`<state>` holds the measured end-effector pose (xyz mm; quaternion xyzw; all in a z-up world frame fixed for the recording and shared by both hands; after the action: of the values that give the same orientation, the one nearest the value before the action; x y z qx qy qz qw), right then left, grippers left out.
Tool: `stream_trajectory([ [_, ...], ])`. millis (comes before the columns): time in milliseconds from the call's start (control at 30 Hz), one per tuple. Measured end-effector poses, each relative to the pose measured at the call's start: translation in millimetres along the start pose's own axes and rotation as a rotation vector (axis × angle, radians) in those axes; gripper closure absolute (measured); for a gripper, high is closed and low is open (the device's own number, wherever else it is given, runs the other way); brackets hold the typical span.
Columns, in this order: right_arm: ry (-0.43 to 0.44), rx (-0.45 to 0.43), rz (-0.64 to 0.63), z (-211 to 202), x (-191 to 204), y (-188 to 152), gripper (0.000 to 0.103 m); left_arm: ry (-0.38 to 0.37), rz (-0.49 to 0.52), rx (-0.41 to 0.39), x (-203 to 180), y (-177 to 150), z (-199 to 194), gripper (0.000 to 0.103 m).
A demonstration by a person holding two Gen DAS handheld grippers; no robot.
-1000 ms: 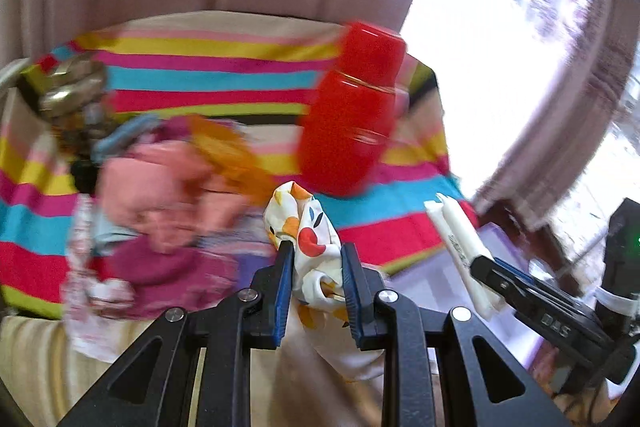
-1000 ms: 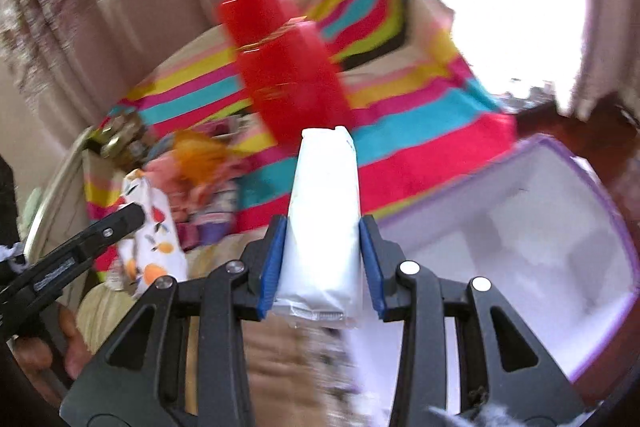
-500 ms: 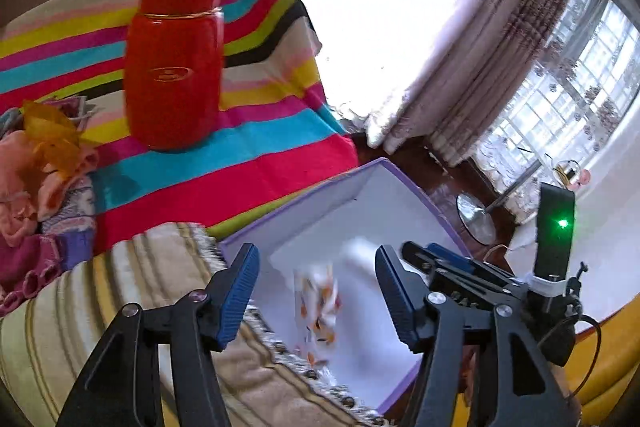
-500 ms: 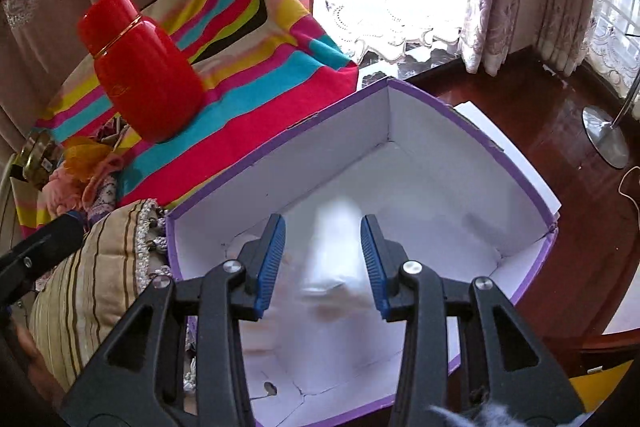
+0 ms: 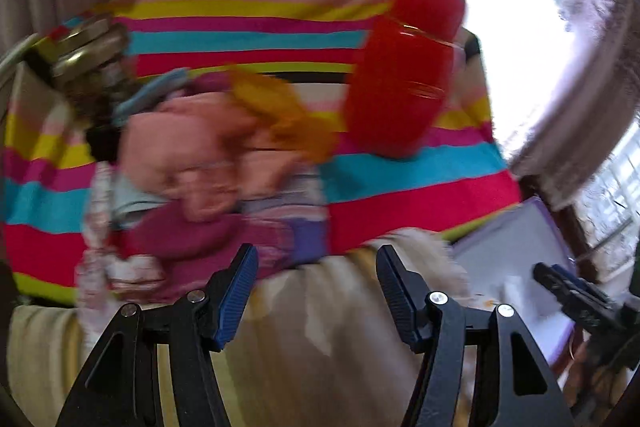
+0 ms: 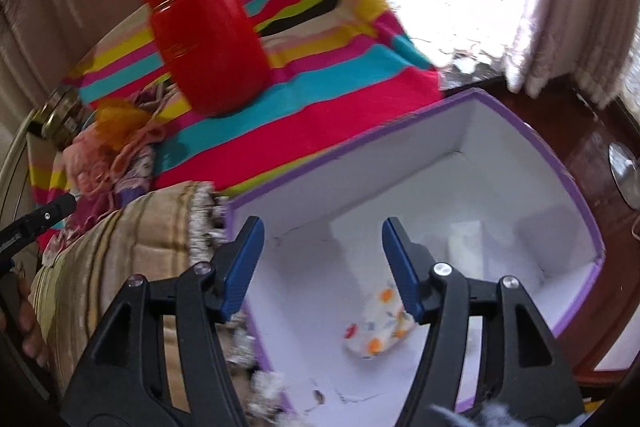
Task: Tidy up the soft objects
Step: 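Open both tools to drop the roll and floral cloth into the box, then grasp the white red-print scarf with the left tool and lift it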
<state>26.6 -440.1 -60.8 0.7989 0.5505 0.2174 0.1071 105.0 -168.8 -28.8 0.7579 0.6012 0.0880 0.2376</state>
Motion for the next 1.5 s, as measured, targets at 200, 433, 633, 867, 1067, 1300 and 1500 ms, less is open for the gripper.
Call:
stream_trajectory([
  [200, 0.05, 0.006, -0.088, 9.5, 49.7, 9.4, 0.036, 0.069, -0.159, -0.008, 89.4, 4.1, -4.4, 0.041],
  [433, 0.095, 0.03, -0.202, 29.5, 112.4, 21.3, 0.034, 0.112, -0.353, 0.054, 177.9, -4.4, 9.1, 0.041],
  [633, 0.104, 0.02, -0.296, 41.6, 159.7, 36.4, 0.029, 0.089, -0.435, 0.117, 208.7, -15.1, 28.8, 0.041],
  [867, 0.093, -0.009, -0.373, 56.9, 200.9, 64.1, 0.027, 0.108, -0.396, 0.182, 209.1, -15.8, 54.8, 0.047],
  [1067, 0.079, -0.024, -0.417, 77.0, 229.2, 87.0, 0.026, 0.123, -0.364, 0.207, 207.2, -18.3, 69.5, 0.069],
  [1300, 0.06, -0.02, -0.455, 99.7, 252.0, 99.2, 0.026, 0.164, -0.338, 0.164, 204.4, -18.5, 64.4, 0.074],
  [1500, 0.045, -0.013, -0.458, 115.3, 262.7, 106.5, 0.026, 0.173, -0.336, 0.143, 204.6, -17.6, 59.1, 0.075],
])
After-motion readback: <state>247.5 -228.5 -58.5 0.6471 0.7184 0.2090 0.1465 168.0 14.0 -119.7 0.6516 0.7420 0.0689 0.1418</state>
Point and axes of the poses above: each gripper's, at about its wrist camera, not at the fingertips, and z roughly the way its jaws point, x to its left, y to its top, the point moved 9 cm from there along z, roughly the way its jaws point, and after that the axes turned 8 degrees about x, right-handed, at the moved point
